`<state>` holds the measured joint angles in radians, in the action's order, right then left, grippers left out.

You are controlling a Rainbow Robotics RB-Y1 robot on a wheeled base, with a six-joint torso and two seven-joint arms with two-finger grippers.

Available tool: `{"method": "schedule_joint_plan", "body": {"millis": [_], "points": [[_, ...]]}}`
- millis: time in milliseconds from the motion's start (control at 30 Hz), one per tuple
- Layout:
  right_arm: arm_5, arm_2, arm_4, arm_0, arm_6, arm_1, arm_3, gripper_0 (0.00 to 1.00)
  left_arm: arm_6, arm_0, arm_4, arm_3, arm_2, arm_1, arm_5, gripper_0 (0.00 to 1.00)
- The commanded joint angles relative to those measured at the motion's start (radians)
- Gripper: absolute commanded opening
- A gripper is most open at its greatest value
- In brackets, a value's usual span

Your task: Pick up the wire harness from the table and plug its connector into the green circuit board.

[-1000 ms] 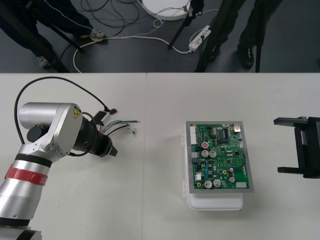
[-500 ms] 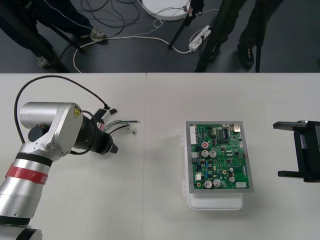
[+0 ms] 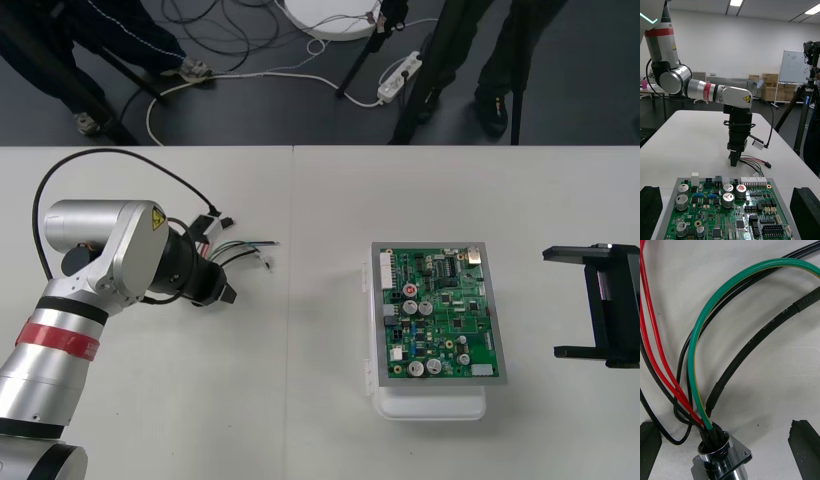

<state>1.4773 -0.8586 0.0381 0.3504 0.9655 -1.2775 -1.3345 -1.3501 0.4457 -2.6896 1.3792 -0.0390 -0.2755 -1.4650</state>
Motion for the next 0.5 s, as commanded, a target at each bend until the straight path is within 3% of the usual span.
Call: {"method": "schedule_joint_plan", "body": {"millis": [33, 500], "points": [[0.000, -0.016, 0.006, 0.024, -0.018, -0.055, -0.009, 1.00, -0.007, 0.036, -0.006, 0.004, 0.021, -0.030, 0.045, 1.00], [-0.032, -0.014, 0.006, 0.025, -0.030, -0.049, -0.006, 1.00, 0.006, 0.034, -0.006, 0.001, 0.019, -0.039, 0.017, 1.00]]}}
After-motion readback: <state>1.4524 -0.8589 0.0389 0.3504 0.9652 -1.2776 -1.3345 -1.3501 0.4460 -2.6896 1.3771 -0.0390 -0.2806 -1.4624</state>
